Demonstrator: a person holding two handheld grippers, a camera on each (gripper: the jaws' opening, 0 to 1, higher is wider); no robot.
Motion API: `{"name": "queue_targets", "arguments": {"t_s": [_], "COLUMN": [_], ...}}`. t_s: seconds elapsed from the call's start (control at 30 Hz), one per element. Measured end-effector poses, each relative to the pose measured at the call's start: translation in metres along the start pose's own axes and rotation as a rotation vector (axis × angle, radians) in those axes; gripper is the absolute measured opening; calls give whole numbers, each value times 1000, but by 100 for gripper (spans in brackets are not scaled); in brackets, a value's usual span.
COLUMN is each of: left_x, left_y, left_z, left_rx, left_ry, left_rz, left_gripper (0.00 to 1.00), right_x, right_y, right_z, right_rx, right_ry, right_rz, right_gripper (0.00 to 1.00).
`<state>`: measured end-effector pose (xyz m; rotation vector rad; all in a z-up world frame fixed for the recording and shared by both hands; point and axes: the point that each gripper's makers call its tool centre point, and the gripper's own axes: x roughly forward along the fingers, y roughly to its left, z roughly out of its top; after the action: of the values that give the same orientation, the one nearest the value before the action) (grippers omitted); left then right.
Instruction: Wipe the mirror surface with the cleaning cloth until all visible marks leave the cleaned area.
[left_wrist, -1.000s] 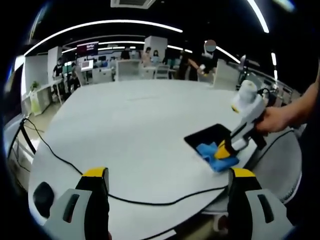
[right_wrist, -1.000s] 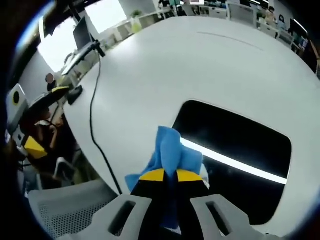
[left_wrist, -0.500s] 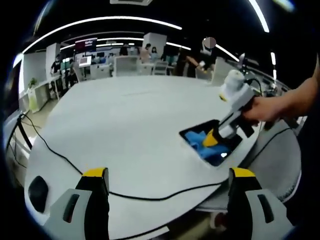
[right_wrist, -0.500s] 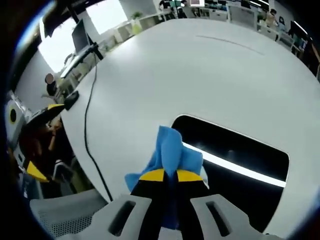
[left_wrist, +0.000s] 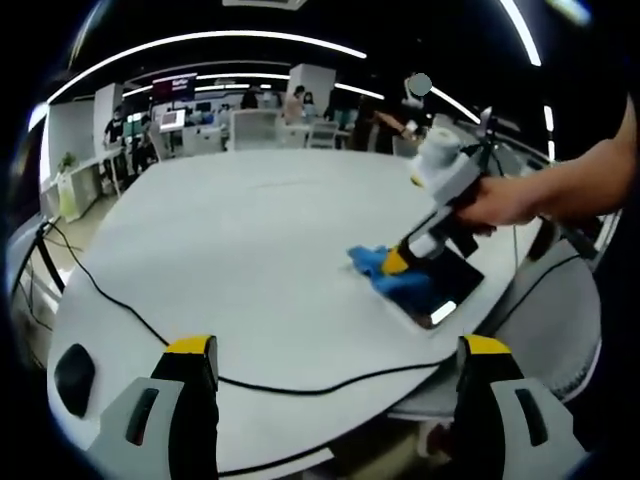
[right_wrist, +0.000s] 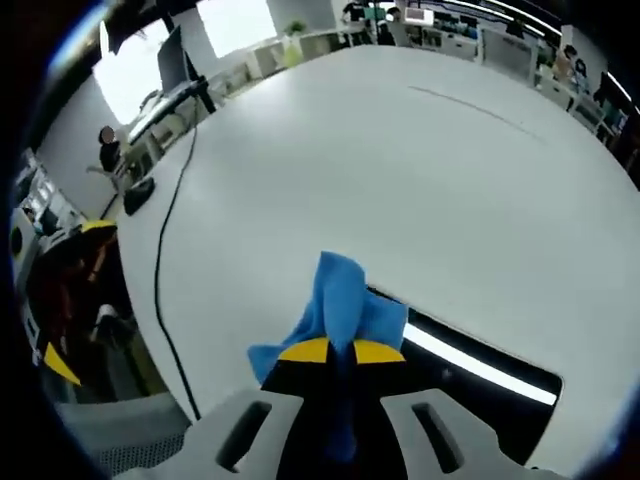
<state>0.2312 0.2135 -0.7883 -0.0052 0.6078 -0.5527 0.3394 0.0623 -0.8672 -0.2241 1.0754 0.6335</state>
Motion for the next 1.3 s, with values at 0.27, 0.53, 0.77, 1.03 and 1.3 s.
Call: {"name": "queue_targets", "arguments": {"t_s": [0.27, 0.53, 0.77, 1.03, 1.3], "left_x": [-1, 3, 5, 6, 5], "left_y": [1, 0, -1, -1, -3], "left_z": [-3, 1, 2, 4, 0], "left_rx": [0, 3, 8, 19, 27], "left_ry": [6, 0, 2, 8, 21], "left_rz": [3, -3, -8, -14, -18], "left_gripper": [100, 100, 100, 100, 100], "right_x": [8, 11, 11, 9, 5], "right_y": [-8, -10, -10, -11, -21], "right_z": [15, 20, 20, 18, 13], "right_rx": [56, 77, 58, 25, 49], "right_ry": [-1, 1, -15, -13, -1], "right_rz": [6, 6, 30, 31, 26], "right_gripper": [1, 1, 1, 1, 1]}}
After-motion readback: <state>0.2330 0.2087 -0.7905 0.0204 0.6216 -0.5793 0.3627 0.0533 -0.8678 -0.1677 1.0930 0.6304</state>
